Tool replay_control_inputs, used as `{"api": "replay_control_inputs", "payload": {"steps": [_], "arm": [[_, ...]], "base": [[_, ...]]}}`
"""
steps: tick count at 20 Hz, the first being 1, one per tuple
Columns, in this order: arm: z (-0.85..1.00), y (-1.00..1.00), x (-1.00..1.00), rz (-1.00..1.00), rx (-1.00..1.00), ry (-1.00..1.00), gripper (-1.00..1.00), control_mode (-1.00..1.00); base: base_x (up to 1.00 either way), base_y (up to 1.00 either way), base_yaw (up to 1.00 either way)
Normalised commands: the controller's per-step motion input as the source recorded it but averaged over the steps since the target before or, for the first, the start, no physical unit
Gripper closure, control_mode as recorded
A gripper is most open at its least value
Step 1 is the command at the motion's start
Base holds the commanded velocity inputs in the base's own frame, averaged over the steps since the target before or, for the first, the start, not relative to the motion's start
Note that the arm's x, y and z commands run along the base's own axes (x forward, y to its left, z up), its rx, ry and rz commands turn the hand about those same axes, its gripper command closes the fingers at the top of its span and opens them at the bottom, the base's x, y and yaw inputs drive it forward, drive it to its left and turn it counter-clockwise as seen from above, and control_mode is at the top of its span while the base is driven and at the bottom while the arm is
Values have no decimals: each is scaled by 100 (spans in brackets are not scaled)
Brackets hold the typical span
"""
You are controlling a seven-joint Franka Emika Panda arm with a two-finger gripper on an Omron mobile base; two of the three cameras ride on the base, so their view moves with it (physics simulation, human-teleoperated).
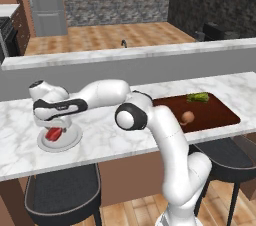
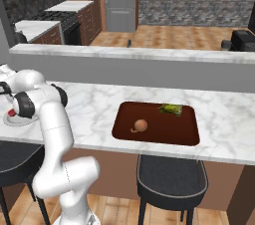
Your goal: Create a steak meal by picking up the steak and asparagus from the tray and placing them on the plate. Leave the onion on the tray.
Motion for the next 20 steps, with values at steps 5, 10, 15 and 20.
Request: {"api": "replay_control_inputs", "payload": {"steps": [5, 10, 15, 20], "arm": [[-22, -13, 0, 0, 0, -7, -100, -100], [-1, -7, 3, 0, 0, -11, -100, -100], [19, 0, 0, 0, 3, -20, -100, -100], [30, 0, -1, 0, 2, -22, -100, -100]], "base": [[0, 0, 0], [0, 0, 0], [0, 0, 0], [0, 0, 0]]}}
